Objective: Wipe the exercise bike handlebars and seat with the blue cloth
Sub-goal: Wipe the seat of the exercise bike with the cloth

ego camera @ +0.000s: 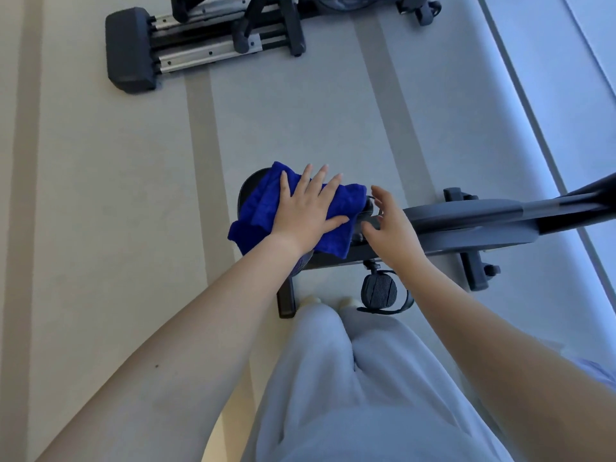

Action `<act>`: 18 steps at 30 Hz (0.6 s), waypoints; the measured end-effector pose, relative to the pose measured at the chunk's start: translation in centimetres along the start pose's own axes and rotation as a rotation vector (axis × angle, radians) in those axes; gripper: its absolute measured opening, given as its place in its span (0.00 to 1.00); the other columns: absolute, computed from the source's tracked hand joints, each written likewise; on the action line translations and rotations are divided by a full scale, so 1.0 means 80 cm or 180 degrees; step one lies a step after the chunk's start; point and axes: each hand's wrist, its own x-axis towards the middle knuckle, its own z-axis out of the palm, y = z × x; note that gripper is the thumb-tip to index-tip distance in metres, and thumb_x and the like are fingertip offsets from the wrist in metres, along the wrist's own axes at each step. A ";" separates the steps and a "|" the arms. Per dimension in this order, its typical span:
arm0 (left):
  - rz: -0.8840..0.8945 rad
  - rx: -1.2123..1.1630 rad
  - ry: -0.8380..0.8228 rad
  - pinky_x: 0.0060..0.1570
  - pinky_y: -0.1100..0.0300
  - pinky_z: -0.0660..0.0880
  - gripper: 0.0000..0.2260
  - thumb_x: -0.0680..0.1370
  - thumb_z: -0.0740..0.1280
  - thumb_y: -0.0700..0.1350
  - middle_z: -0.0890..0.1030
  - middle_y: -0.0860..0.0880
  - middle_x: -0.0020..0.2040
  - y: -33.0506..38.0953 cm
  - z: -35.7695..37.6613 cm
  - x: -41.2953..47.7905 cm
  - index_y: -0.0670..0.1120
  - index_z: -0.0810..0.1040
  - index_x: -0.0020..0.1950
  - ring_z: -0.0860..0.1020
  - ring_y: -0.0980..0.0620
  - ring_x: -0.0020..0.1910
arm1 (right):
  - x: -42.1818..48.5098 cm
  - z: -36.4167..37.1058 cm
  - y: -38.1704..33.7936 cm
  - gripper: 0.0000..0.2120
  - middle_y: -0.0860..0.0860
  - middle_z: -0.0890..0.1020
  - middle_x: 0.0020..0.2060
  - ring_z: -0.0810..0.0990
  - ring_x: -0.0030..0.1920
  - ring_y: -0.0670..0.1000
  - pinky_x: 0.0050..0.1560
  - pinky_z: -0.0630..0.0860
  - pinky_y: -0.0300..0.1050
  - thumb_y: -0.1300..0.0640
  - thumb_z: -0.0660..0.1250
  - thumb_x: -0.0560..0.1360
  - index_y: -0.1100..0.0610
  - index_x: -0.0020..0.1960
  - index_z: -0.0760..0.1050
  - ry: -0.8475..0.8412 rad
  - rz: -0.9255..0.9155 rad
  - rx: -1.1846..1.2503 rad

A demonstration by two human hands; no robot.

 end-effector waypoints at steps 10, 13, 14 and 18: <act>-0.1191 -0.1307 0.0247 0.76 0.46 0.49 0.34 0.81 0.56 0.56 0.46 0.44 0.80 -0.092 0.049 -0.155 0.43 0.44 0.79 0.43 0.47 0.78 | -0.032 0.099 -0.080 0.21 0.51 0.67 0.72 0.62 0.73 0.52 0.75 0.51 0.56 0.48 0.60 0.79 0.50 0.70 0.68 0.0455 -0.1098 -0.0989; -0.0891 -0.1313 0.0172 0.77 0.51 0.45 0.33 0.81 0.55 0.55 0.42 0.47 0.79 -0.103 0.052 -0.162 0.45 0.41 0.78 0.40 0.50 0.78 | -0.010 0.142 -0.094 0.32 0.51 0.57 0.77 0.51 0.77 0.54 0.73 0.39 0.62 0.34 0.54 0.76 0.46 0.76 0.57 0.0202 -0.0911 -0.2009; -0.0782 -0.1306 0.0191 0.77 0.53 0.43 0.32 0.82 0.55 0.54 0.42 0.47 0.79 -0.106 0.050 -0.161 0.45 0.41 0.78 0.40 0.50 0.78 | -0.004 0.149 -0.094 0.34 0.51 0.55 0.77 0.50 0.77 0.55 0.72 0.39 0.64 0.32 0.52 0.75 0.45 0.76 0.54 0.0206 -0.0866 -0.2338; -0.0566 -0.1416 0.0220 0.75 0.55 0.41 0.31 0.82 0.55 0.51 0.42 0.48 0.79 -0.108 0.040 -0.142 0.46 0.41 0.78 0.40 0.51 0.78 | 0.005 0.149 -0.083 0.34 0.51 0.57 0.77 0.52 0.77 0.54 0.72 0.41 0.64 0.31 0.50 0.75 0.45 0.76 0.53 0.0458 -0.0687 -0.2611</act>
